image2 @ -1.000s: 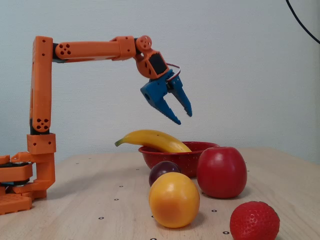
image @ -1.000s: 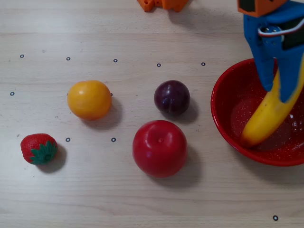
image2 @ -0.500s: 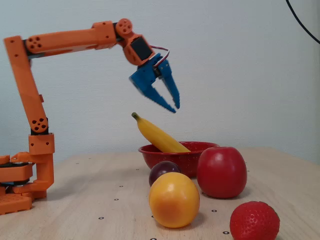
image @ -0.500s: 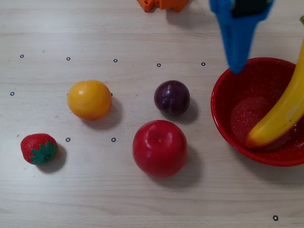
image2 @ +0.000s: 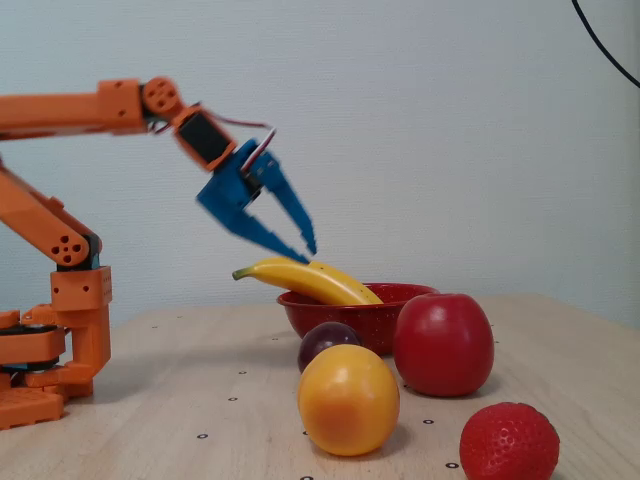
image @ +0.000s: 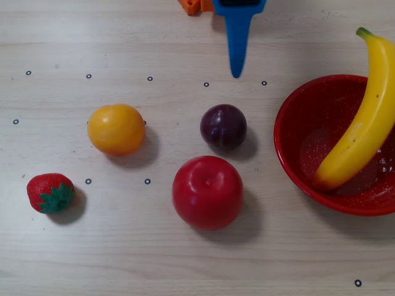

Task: Put the banana in the red bowl.

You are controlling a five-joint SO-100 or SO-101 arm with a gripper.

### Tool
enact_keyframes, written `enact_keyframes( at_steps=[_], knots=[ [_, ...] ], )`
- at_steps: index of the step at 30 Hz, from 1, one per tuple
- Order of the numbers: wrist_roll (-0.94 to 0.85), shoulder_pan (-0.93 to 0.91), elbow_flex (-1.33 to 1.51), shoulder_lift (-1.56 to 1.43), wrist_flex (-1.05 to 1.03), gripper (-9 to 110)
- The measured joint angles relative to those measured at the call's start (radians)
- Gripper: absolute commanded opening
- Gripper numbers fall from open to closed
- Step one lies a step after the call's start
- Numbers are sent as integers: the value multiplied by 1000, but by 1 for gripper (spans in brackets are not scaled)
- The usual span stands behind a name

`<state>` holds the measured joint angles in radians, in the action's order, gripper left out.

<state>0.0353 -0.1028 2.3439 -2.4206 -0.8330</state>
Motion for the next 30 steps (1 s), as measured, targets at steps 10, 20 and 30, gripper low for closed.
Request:
enact_keyframes(
  at_steps=[10,20,30],
  knots=[
    [48,103,433,-362,121,0],
    [91,103,701,-653,184,0],
    [87,101,762,-779,86,0]
  ],
)
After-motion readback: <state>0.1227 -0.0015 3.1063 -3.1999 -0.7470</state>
